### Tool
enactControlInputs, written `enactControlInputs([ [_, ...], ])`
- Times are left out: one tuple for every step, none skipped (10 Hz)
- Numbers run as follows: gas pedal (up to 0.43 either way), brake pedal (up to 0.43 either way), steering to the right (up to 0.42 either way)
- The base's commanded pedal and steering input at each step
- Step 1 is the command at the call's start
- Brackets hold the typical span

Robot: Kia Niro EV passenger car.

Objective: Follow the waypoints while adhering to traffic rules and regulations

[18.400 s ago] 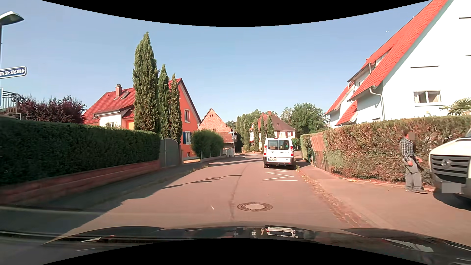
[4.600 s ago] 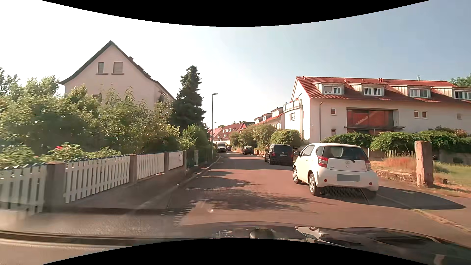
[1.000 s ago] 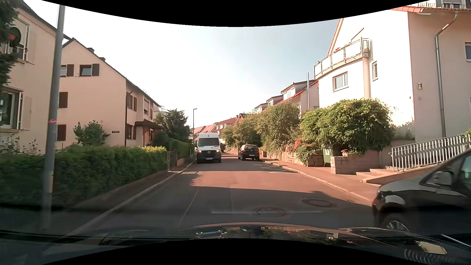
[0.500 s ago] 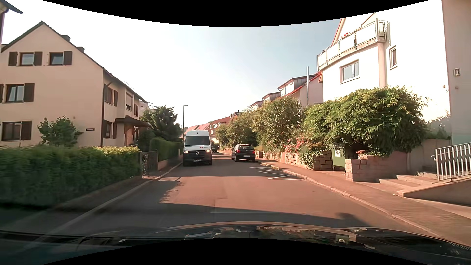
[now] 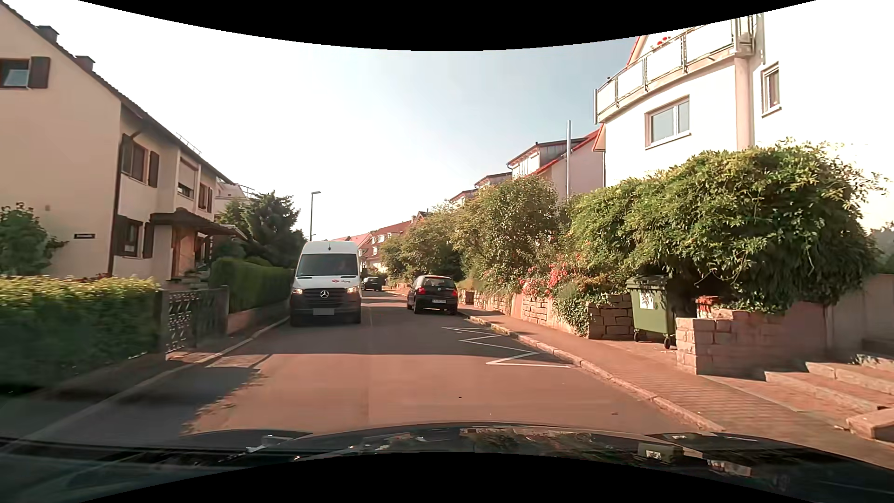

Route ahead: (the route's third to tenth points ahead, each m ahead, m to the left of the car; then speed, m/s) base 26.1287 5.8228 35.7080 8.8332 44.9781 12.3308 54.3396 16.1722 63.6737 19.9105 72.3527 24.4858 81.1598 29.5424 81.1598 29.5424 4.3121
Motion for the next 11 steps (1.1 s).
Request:
enactControlInputs([
  [0.000, 0.000, 0.154],
  [0.000, 0.000, 0.149],
  [0.000, 0.000, 0.138],
  [0.000, 0.000, 0.124],
  [0.000, 0.000, 0.107],
  [0.000, 0.012, 0.073],
  [0.000, 0.049, 0.034],
  [0.000, 0.079, -0.006],
  [0.000, 0.104, -0.054],
  [0.000, 0.128, -0.094],
  [0.000, 0.146, -0.116],
])
